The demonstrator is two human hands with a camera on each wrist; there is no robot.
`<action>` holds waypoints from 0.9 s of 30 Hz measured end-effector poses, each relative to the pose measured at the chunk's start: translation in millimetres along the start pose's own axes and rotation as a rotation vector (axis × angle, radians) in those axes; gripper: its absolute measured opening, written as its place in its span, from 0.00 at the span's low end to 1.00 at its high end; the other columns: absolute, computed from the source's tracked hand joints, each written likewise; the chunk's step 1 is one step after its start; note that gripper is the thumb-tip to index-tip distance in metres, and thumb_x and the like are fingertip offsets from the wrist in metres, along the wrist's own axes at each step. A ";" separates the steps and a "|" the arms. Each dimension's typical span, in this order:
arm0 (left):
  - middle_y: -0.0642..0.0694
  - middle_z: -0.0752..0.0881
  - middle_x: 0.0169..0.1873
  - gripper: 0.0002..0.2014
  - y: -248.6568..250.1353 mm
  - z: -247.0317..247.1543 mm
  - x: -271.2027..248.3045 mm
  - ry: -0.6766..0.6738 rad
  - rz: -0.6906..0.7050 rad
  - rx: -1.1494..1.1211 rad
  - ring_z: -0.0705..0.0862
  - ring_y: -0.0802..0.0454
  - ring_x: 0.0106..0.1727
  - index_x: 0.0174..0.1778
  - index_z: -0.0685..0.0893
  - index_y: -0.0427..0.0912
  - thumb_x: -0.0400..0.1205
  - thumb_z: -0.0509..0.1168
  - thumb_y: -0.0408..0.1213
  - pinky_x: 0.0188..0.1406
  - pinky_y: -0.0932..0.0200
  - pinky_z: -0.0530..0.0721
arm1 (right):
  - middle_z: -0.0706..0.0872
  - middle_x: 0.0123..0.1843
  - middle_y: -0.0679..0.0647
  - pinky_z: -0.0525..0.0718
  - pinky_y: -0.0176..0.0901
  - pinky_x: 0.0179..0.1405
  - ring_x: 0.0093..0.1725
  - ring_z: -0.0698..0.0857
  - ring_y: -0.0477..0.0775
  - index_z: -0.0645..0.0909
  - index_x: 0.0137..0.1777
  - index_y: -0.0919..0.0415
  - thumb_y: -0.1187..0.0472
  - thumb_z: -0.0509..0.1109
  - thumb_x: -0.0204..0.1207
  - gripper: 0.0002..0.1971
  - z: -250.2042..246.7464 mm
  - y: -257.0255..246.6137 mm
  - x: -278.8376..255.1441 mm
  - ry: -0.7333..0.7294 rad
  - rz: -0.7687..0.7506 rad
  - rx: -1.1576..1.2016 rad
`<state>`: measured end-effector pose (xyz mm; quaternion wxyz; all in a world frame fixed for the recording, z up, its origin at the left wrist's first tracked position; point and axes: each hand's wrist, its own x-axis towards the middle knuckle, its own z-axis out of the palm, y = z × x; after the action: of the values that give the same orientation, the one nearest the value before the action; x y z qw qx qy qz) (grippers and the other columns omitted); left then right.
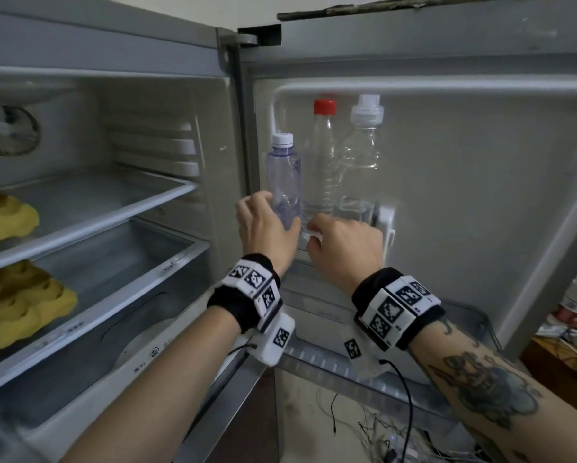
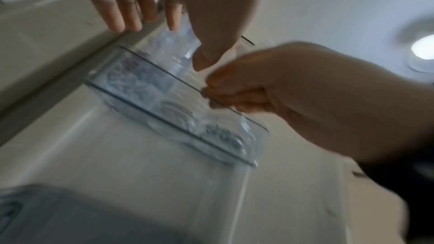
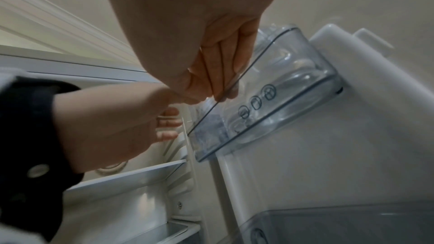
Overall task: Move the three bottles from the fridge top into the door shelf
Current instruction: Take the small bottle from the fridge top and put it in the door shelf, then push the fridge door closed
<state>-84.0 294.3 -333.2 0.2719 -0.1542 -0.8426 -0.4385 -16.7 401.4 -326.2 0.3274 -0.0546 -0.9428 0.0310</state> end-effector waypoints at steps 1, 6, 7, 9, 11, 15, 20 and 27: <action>0.41 0.69 0.64 0.24 0.7 1.8 -8.2 -0.002 0.054 0.021 0.74 0.42 0.65 0.64 0.73 0.40 0.75 0.71 0.40 0.64 0.49 0.76 | 0.93 0.43 0.48 0.83 0.43 0.34 0.40 0.91 0.58 0.85 0.51 0.50 0.54 0.59 0.74 0.13 1.1 -0.2 -1.5 0.014 -0.009 0.007; 0.44 0.80 0.60 0.11 5.4 6.0 -21.8 -0.147 0.132 0.065 0.73 0.44 0.65 0.58 0.81 0.42 0.83 0.61 0.41 0.63 0.56 0.67 | 0.93 0.45 0.49 0.85 0.47 0.36 0.41 0.91 0.59 0.85 0.52 0.52 0.55 0.59 0.74 0.15 -1.4 0.3 -8.6 0.080 -0.023 0.108; 0.45 0.81 0.59 0.11 6.6 5.8 -22.0 -0.151 0.125 0.062 0.73 0.45 0.65 0.57 0.82 0.43 0.83 0.61 0.41 0.63 0.57 0.67 | 0.92 0.46 0.49 0.86 0.48 0.37 0.43 0.91 0.59 0.85 0.53 0.53 0.57 0.60 0.74 0.14 -1.9 1.7 -10.4 0.088 -0.022 0.146; 0.46 0.82 0.59 0.10 8.6 5.0 -22.7 -0.168 0.104 0.062 0.72 0.45 0.67 0.55 0.83 0.44 0.83 0.61 0.41 0.65 0.55 0.68 | 0.92 0.49 0.50 0.87 0.51 0.42 0.48 0.90 0.57 0.85 0.55 0.54 0.59 0.62 0.74 0.13 -2.9 4.8 -13.5 0.094 -0.019 0.231; 0.47 0.82 0.59 0.10 11.4 4.3 -25.0 -0.190 0.106 0.072 0.72 0.45 0.68 0.55 0.84 0.45 0.82 0.62 0.42 0.66 0.51 0.69 | 0.90 0.51 0.52 0.87 0.54 0.44 0.50 0.89 0.57 0.85 0.54 0.56 0.60 0.63 0.74 0.12 -4.8 8.5 -16.9 0.113 -0.025 0.318; 0.50 0.82 0.60 0.11 19.3 2.5 -34.1 -0.219 0.137 0.072 0.73 0.48 0.67 0.57 0.83 0.47 0.81 0.64 0.42 0.68 0.50 0.69 | 0.88 0.51 0.53 0.87 0.55 0.44 0.49 0.87 0.56 0.86 0.52 0.60 0.62 0.66 0.72 0.10 -16.3 23.6 -34.8 0.232 -0.035 0.415; 0.52 0.81 0.59 0.11 40.0 8.1 -44.7 -0.250 0.209 0.003 0.75 0.50 0.64 0.57 0.83 0.47 0.80 0.64 0.40 0.66 0.50 0.71 | 0.82 0.54 0.50 0.83 0.42 0.54 0.51 0.82 0.47 0.84 0.54 0.62 0.67 0.71 0.72 0.11 -44.6 66.5 -65.2 0.395 0.161 0.508; 0.48 0.79 0.58 0.12 113.9 35.0 -82.2 -0.234 0.370 -0.135 0.76 0.48 0.63 0.54 0.84 0.44 0.75 0.65 0.38 0.67 0.49 0.70 | 0.70 0.59 0.49 0.78 0.47 0.67 0.61 0.75 0.48 0.77 0.63 0.61 0.65 0.71 0.72 0.19 -73.4 133.7 -86.4 0.489 0.548 0.495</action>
<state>27.5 386.1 -323.7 0.2370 -0.3736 -0.7947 -0.4157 107.2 525.0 -334.4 0.5239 -0.2281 -0.7524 0.3278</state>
